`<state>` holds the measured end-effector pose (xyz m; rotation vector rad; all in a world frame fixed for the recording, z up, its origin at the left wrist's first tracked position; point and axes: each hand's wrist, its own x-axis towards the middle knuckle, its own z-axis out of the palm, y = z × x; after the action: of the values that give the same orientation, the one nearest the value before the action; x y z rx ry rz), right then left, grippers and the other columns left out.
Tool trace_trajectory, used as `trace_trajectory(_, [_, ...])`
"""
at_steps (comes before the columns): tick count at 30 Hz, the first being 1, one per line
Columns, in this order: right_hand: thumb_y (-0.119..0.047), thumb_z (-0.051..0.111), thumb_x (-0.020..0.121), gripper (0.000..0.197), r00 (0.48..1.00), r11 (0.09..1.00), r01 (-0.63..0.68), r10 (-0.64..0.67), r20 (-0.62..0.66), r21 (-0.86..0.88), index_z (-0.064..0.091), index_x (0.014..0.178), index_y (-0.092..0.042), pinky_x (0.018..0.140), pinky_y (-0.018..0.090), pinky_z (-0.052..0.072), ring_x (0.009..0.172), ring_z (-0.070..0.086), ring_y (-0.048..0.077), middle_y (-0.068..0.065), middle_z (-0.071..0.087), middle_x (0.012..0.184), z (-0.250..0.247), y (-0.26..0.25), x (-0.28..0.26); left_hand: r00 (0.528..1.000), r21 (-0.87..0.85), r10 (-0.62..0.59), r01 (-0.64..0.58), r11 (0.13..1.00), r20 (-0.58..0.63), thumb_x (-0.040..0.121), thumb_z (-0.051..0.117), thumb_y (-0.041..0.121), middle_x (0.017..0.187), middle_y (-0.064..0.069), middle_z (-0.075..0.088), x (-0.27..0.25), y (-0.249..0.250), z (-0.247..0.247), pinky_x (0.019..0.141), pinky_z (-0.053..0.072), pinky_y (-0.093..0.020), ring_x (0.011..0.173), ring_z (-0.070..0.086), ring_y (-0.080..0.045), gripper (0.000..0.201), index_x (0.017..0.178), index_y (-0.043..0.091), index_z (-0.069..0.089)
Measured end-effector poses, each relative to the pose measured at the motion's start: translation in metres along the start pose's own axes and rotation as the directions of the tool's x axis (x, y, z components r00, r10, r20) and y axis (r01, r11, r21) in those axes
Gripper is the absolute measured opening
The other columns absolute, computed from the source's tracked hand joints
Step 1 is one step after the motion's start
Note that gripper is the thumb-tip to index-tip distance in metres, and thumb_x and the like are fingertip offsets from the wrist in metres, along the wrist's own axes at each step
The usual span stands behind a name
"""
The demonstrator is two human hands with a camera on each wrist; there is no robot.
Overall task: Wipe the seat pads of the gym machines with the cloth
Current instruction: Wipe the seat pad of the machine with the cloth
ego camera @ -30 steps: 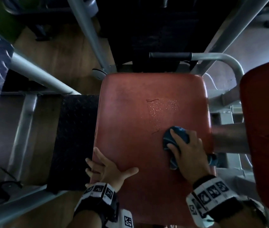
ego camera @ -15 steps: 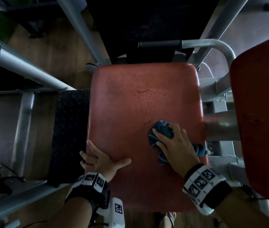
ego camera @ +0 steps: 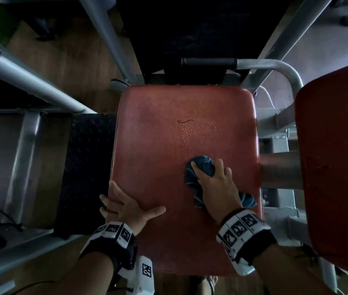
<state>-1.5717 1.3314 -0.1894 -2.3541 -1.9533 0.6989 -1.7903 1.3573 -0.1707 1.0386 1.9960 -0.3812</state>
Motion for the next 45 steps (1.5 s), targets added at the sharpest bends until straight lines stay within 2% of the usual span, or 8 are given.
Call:
trace_trajectory(3, [-0.025,0.054,0.094,0.057,0.999,0.999,-0.042,0.042,-0.017,0.023,0.034,0.144,-0.043,0.079,0.039,0.055,0.102,0.041,0.026,0.009,0.028,0.132,-0.002,-0.005,0.01,1.0,0.007,0.001,-0.001,1.0,0.011,0.031,0.077,0.08,0.151,-0.015,-0.035,-0.001,-0.001,-0.001,0.113,0.011,-0.064,0.143,-0.011,-0.047,0.165,0.129,0.038,-0.049])
trace_trajectory(8, [-0.019,0.06,0.091,0.064,0.995,0.995,-0.098,0.098,0.003,0.006,0.033,0.145,-0.041,0.073,0.036,0.057,0.096,0.044,0.022,0.009,0.03,0.13,0.011,-0.014,-0.024,1.0,0.005,0.004,-0.004,1.0,0.018,0.029,0.075,0.082,0.15,-0.016,-0.037,-0.001,0.0,-0.002,0.113,0.011,-0.066,0.143,-0.011,-0.047,0.165,0.122,0.039,-0.055])
trace_trajectory(13, [-0.024,0.047,0.098,0.055,0.992,0.992,-0.124,0.123,0.034,0.024,0.028,0.144,-0.048,0.078,0.035,0.056,0.102,0.039,0.02,0.004,0.025,0.132,0.0,-0.013,-0.007,0.999,-0.036,0.021,-0.02,0.999,0.025,0.026,0.074,0.083,0.149,-0.015,-0.039,-0.001,-0.001,-0.003,0.111,0.01,-0.069,0.142,-0.013,-0.047,0.162,0.108,0.044,-0.06])
trace_trajectory(26, [-0.027,0.041,0.101,0.049,0.972,0.972,-0.229,0.226,0.068,0.045,0.03,0.144,-0.047,0.084,0.036,0.054,0.11,0.039,0.023,0.007,0.025,0.137,0.006,-0.037,-0.012,0.999,-0.025,0.0,0.001,1.0,0.04,0.039,0.076,0.079,0.147,-0.015,-0.041,-0.001,-0.001,-0.004,0.111,0.007,-0.069,0.144,-0.015,-0.042,0.161,0.127,0.034,-0.052])
trace_trajectory(30, [-0.025,0.043,0.1,0.048,0.969,0.966,-0.248,0.246,0.036,0.075,0.035,0.142,-0.046,0.081,0.039,0.053,0.105,0.04,0.023,0.005,0.028,0.134,0.001,-0.044,-0.005,0.999,-0.026,-0.017,0.018,0.999,0.032,0.037,0.077,0.077,0.148,-0.016,-0.039,0.0,0.0,-0.004,0.109,0.006,-0.069,0.144,-0.013,-0.042,0.163,0.13,0.032,-0.05])
trace_trajectory(36, [-0.029,0.039,0.1,0.05,0.966,0.968,-0.249,0.251,0.069,-0.036,0.025,0.144,-0.047,0.082,0.039,0.054,0.104,0.041,0.022,0.004,0.026,0.13,0.012,-0.058,-0.026,0.999,-0.031,-0.029,0.03,0.999,0.042,0.038,0.079,0.074,0.148,-0.016,-0.038,0.001,0.003,-0.006,0.108,0.007,-0.07,0.144,-0.012,-0.042,0.163,0.128,0.032,-0.051])
trace_trajectory(40, [-0.029,0.041,0.1,0.047,0.976,0.976,-0.211,0.214,0.051,-0.059,0.033,0.141,-0.05,0.08,0.04,0.054,0.103,0.042,0.022,0.003,0.03,0.127,-0.002,-0.05,-0.008,0.998,-0.038,-0.031,0.033,0.999,0.054,0.039,0.078,0.074,0.149,-0.015,-0.037,0.001,0.002,-0.008,0.108,0.006,-0.071,0.144,-0.011,-0.042,0.163,0.13,0.032,-0.05])
trace_trajectory(45, [-0.03,0.041,0.1,0.049,0.957,0.959,-0.282,0.284,0.055,-0.031,0.03,0.143,-0.048,0.085,0.042,0.052,0.107,0.041,0.023,0.003,0.027,0.133,0.006,-0.064,-0.021,0.999,-0.033,-0.014,0.016,0.999,0.04,0.038,0.076,0.077,0.151,-0.017,-0.034,-0.001,0.001,-0.009,0.108,0.01,-0.072,0.144,-0.009,-0.044,0.162,0.13,0.03,-0.05])
